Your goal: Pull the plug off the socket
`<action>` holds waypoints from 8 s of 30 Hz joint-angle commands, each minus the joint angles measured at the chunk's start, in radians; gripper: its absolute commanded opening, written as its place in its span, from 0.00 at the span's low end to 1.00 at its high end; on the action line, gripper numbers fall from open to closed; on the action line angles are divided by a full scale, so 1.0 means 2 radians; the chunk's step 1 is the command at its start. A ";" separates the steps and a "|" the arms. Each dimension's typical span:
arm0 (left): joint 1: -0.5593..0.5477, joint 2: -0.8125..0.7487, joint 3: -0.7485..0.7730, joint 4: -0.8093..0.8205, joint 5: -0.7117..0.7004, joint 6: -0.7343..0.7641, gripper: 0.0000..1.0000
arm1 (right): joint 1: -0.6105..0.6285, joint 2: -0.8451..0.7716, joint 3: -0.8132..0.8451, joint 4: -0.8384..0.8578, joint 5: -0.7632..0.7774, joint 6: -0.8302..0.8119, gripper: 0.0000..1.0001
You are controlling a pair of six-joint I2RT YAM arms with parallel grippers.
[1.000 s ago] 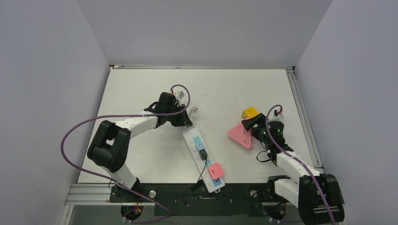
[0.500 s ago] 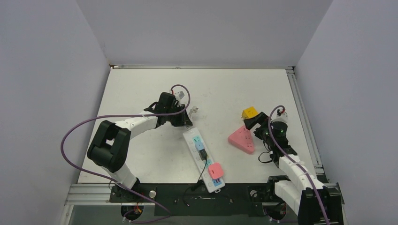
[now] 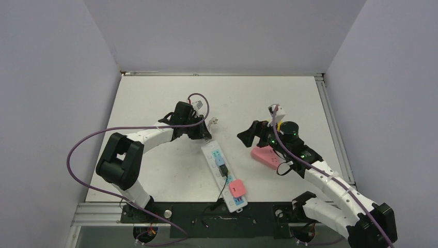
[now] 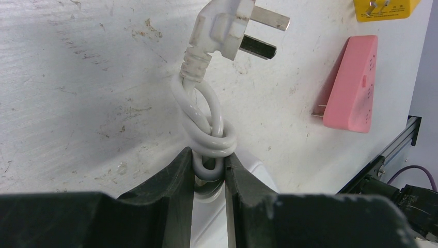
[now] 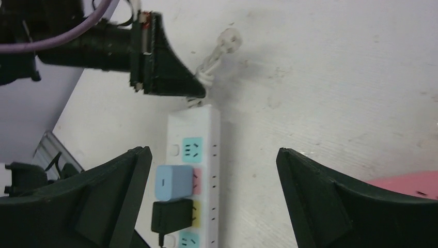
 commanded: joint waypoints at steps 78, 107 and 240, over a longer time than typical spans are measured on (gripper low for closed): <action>0.024 -0.043 0.032 0.006 0.006 0.016 0.00 | 0.040 0.157 0.104 -0.078 0.156 -0.066 0.05; 0.024 -0.042 0.030 0.013 0.016 0.010 0.00 | -0.020 0.318 0.120 -0.048 0.154 -0.095 0.73; 0.002 -0.066 0.057 -0.043 -0.075 0.091 0.00 | 0.092 0.162 0.066 -0.059 0.212 -0.055 0.92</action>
